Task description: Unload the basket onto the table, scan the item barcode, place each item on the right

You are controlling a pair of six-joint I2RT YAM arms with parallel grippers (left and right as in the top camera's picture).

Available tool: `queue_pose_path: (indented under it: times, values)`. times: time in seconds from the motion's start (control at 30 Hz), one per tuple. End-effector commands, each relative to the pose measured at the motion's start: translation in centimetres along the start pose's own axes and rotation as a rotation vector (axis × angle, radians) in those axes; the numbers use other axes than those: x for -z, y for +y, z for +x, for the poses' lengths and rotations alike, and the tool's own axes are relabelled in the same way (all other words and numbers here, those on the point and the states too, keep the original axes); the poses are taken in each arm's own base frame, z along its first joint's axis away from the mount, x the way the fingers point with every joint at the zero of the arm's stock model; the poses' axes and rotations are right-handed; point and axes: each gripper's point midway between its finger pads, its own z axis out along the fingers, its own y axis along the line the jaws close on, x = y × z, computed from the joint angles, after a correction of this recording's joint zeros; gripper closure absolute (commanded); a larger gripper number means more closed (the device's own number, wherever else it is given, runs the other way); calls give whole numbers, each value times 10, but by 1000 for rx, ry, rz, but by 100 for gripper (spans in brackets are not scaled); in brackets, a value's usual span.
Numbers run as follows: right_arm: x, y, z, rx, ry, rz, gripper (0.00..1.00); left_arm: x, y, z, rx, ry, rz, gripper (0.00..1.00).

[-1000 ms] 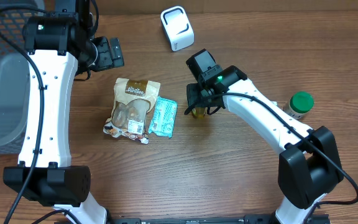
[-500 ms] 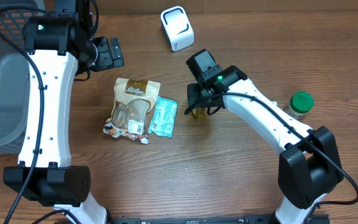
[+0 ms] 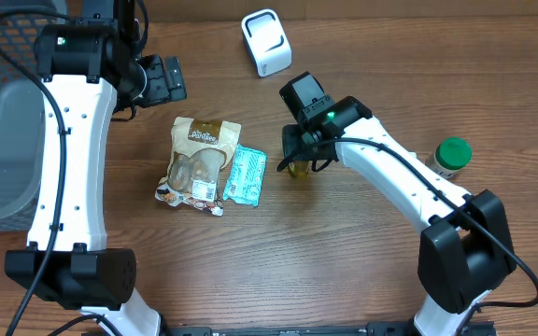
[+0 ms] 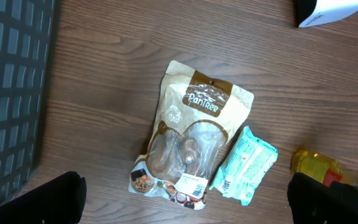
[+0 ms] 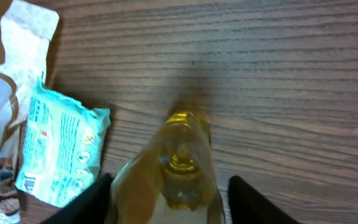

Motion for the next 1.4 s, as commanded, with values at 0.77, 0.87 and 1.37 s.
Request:
queue_pose_path:
  times: [0.77,0.87,1.37]
  values:
    - [163,3,-17,29,-38,-810,60,3,-5,-3,-17,-14,13,0]
    - [185,-4,-6,67,-30,-947,59,3,-5,-3,-17,-14,13,0]
    - [210,-7,33,94,49,-1122,59,3,-5,-3,-17,-14,13,0]
